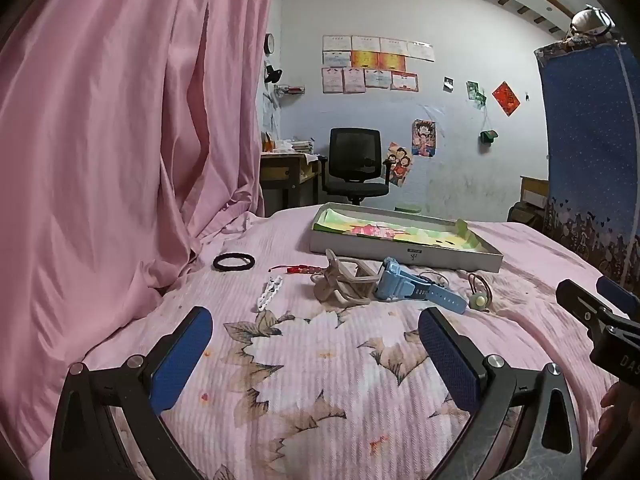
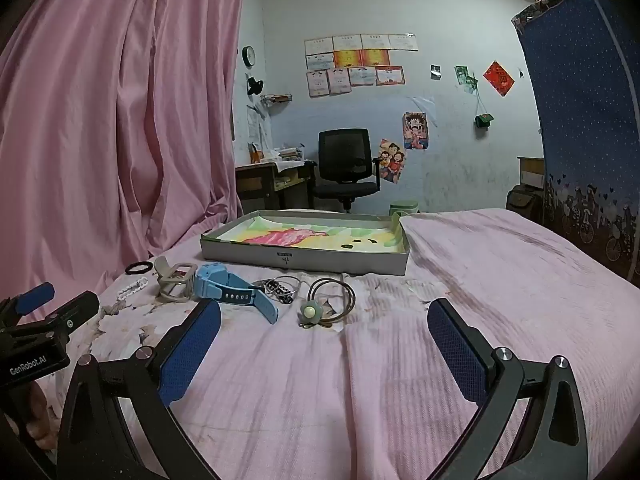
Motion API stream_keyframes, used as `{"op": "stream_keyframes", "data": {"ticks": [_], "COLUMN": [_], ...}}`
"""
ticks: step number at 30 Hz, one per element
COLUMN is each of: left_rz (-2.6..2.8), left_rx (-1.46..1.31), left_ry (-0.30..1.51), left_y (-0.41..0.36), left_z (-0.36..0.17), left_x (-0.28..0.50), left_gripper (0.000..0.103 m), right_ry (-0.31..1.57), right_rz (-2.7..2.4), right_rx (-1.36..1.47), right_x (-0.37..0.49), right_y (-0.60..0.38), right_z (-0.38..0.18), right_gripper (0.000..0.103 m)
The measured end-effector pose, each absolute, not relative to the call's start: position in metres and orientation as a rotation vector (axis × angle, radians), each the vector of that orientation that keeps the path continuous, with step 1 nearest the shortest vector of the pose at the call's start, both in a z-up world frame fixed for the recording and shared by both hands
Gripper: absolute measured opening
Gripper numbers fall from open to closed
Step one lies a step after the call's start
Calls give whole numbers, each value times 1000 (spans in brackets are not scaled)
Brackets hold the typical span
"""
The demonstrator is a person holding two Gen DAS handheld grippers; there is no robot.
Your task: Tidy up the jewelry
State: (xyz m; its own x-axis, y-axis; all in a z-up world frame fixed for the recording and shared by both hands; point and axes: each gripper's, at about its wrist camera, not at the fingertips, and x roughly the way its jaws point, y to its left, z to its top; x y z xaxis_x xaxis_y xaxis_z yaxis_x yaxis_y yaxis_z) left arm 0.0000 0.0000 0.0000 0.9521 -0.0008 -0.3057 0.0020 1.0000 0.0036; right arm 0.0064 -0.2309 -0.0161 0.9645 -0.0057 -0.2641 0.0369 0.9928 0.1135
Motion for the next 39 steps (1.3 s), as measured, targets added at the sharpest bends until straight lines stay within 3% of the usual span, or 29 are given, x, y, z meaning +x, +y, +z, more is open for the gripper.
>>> {"op": "stream_keyframes", "data": {"ticks": [39], "left_rz": [-3], "left_rx": [0], "left_ry": [310], "left_y": [0], "left_z": [0], "left_x": [0], "left_gripper": [103], "right_ry": [266], "right_rz": [-23], "right_rx": [117], "right_x": [6], "right_y": [-231], "right_z": [-17], "right_gripper": [102]}}
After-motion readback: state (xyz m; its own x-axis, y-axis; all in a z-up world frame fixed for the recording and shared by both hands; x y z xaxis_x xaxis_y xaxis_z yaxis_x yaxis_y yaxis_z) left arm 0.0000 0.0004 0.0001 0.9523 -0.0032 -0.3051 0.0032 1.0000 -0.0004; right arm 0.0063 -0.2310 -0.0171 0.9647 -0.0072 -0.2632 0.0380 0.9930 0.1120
